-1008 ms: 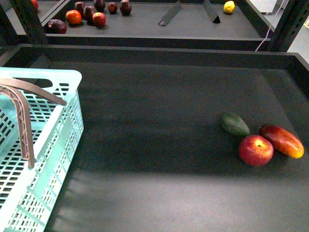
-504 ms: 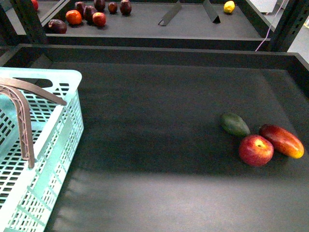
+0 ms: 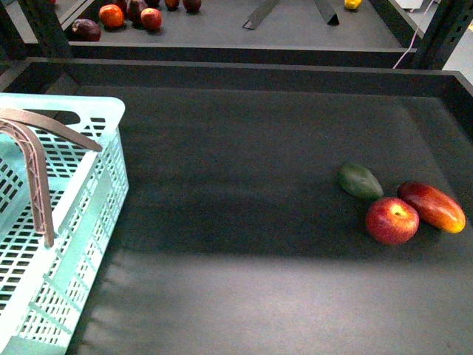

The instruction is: Pick apple with right arm and hold basket with left

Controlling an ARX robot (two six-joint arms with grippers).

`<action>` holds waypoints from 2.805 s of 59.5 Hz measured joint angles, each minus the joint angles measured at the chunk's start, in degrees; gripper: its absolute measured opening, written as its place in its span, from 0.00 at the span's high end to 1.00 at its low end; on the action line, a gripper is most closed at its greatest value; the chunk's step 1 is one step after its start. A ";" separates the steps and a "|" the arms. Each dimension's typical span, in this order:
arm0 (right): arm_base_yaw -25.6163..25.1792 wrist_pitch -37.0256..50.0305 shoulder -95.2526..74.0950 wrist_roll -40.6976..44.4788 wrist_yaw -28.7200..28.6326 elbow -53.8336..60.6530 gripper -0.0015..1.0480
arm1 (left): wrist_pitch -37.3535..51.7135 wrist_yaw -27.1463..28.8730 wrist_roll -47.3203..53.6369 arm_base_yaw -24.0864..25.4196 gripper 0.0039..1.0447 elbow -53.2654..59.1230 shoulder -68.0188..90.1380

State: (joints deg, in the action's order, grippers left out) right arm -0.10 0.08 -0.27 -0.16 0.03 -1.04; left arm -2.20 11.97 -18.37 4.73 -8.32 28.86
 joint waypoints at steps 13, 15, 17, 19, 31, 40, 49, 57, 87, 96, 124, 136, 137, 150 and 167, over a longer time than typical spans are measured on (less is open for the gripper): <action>0.00 0.00 0.00 0.00 -0.04 0.00 0.08 | 10.49 -12.55 -17.27 6.19 0.07 -12.07 29.20; 0.00 0.00 0.00 0.00 -0.02 0.02 0.08 | 11.28 -13.55 -20.13 6.86 0.07 -13.75 32.63; 0.00 0.00 0.00 0.00 -0.02 0.00 0.08 | 12.02 -14.88 -23.45 7.63 0.07 -15.61 36.30; 0.00 0.00 0.00 0.00 -0.02 0.02 0.08 | 12.61 -15.56 -27.45 8.37 0.07 -17.55 40.02; 0.00 0.00 0.00 0.00 -0.04 0.00 0.08 | 14.34 -15.67 -37.86 11.08 0.07 -25.75 52.94; 0.00 0.00 0.00 0.00 -0.02 0.00 0.08 | 15.32 -16.81 -43.78 10.71 0.07 -31.47 59.84; 0.00 0.00 0.00 0.00 -0.02 0.02 0.08 | 15.13 -16.52 -48.04 8.04 0.07 -36.79 66.03; 0.00 0.00 0.00 0.00 -0.04 0.02 0.08 | 14.10 -14.80 -49.51 6.32 0.07 -40.02 70.05; 0.00 0.00 0.00 0.00 -0.04 0.02 0.08 | 8.52 -9.57 -50.58 4.46 0.72 -43.87 74.77; 0.00 0.00 0.00 -0.02 -0.02 0.00 0.08 | 7.30 -9.22 -54.53 4.02 0.86 -44.28 74.62; 0.00 0.00 0.00 0.00 -0.02 0.00 0.08 | 2.54 -9.77 -42.62 3.48 0.86 -44.41 64.87; 0.00 0.00 0.00 0.00 -0.04 0.00 0.08 | -2.40 -9.46 -39.56 -1.31 0.86 -46.82 59.78; 0.00 0.00 0.00 0.00 -0.04 0.02 0.08 | -2.80 -9.27 -39.47 -1.81 0.86 -46.82 59.39; 0.00 0.00 0.00 0.00 -0.02 0.00 0.08 | -6.47 -8.50 -41.07 -15.43 0.86 -50.62 55.45; 0.00 0.00 0.00 0.00 -0.02 0.02 0.08 | -6.58 -7.39 -43.15 -30.01 0.86 -54.60 56.61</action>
State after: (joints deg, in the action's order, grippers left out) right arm -0.10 0.08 -0.27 -0.16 0.01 -1.02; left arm -8.78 4.58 -61.52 -25.28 -62.92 85.47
